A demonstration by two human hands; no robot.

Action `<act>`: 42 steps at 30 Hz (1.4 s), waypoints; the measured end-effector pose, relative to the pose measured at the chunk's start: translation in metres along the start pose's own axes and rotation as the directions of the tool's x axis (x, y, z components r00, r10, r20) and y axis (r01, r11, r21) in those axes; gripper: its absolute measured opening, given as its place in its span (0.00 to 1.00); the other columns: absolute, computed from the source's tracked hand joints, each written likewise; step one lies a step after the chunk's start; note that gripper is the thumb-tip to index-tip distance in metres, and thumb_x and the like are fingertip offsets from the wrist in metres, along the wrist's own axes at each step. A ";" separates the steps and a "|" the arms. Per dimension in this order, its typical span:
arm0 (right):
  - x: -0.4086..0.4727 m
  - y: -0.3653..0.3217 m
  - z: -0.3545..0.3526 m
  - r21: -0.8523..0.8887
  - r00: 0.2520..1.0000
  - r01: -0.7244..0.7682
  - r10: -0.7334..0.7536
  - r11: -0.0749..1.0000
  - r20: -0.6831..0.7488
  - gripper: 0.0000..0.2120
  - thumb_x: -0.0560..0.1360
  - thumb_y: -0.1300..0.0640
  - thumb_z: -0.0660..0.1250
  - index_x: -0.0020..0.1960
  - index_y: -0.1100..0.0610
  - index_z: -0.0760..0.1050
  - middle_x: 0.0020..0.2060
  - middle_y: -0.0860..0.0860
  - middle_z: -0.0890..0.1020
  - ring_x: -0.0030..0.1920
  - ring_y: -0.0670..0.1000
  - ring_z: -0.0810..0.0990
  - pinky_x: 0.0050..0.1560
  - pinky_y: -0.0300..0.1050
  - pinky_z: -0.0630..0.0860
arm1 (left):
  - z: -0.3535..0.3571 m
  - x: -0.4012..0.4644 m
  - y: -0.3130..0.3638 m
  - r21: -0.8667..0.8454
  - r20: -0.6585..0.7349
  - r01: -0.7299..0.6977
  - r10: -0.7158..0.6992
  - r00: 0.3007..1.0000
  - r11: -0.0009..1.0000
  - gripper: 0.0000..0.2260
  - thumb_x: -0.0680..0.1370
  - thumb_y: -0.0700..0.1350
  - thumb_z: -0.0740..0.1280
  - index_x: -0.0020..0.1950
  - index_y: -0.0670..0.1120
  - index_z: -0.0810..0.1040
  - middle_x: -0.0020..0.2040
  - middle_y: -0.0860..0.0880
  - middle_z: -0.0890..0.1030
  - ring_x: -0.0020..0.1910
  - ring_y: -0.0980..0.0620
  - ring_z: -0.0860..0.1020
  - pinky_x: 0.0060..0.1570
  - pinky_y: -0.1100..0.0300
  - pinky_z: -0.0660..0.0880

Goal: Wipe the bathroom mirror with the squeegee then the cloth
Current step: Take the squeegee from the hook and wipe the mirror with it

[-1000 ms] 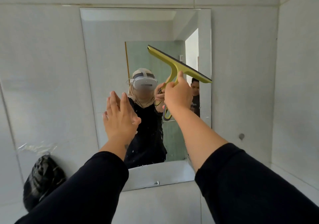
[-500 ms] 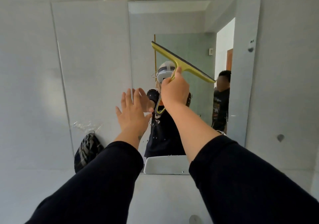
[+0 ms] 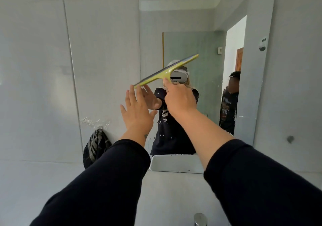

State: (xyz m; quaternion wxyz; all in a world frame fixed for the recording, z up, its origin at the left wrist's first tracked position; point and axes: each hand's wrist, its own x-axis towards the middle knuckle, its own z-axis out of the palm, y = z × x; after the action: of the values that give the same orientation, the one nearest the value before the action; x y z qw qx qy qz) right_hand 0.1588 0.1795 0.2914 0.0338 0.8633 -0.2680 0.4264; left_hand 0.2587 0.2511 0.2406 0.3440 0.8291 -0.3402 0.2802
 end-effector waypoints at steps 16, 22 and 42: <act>-0.026 0.123 -0.061 -0.256 0.999 -0.017 0.029 0.966 0.044 0.25 0.82 0.60 0.51 0.71 0.34 0.60 0.45 0.51 0.72 0.46 0.57 0.77 0.39 0.46 0.65 | 0.063 -0.031 0.077 -0.063 0.111 -0.143 0.150 0.983 0.988 0.43 0.74 0.53 0.70 0.78 0.52 0.42 0.78 0.45 0.38 0.77 0.43 0.42 0.73 0.39 0.53; -0.039 0.169 -0.069 -0.227 0.993 -0.120 0.119 0.967 -0.016 0.24 0.82 0.57 0.51 0.70 0.31 0.59 0.44 0.53 0.76 0.39 0.54 0.73 0.37 0.46 0.70 | 0.092 -0.043 0.093 -0.084 0.102 -0.141 0.149 0.983 0.986 0.42 0.75 0.52 0.69 0.78 0.53 0.43 0.77 0.44 0.36 0.76 0.42 0.39 0.73 0.40 0.53; -0.085 0.148 -0.014 0.346 0.850 -0.496 0.527 0.796 0.005 0.24 0.81 0.57 0.52 0.75 0.40 0.57 0.50 0.53 0.81 0.47 0.56 0.80 0.44 0.45 0.73 | 0.093 -0.043 0.084 -0.153 0.127 -0.186 0.205 0.970 0.971 0.45 0.73 0.49 0.73 0.78 0.53 0.44 0.77 0.44 0.35 0.76 0.42 0.38 0.72 0.42 0.57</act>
State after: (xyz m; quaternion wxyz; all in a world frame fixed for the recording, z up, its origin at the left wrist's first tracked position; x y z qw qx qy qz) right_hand 0.0339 0.0945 0.2110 -0.2175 0.7311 -0.4129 0.4976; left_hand 0.1904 0.1517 0.1867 0.3467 0.7832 -0.4628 0.2285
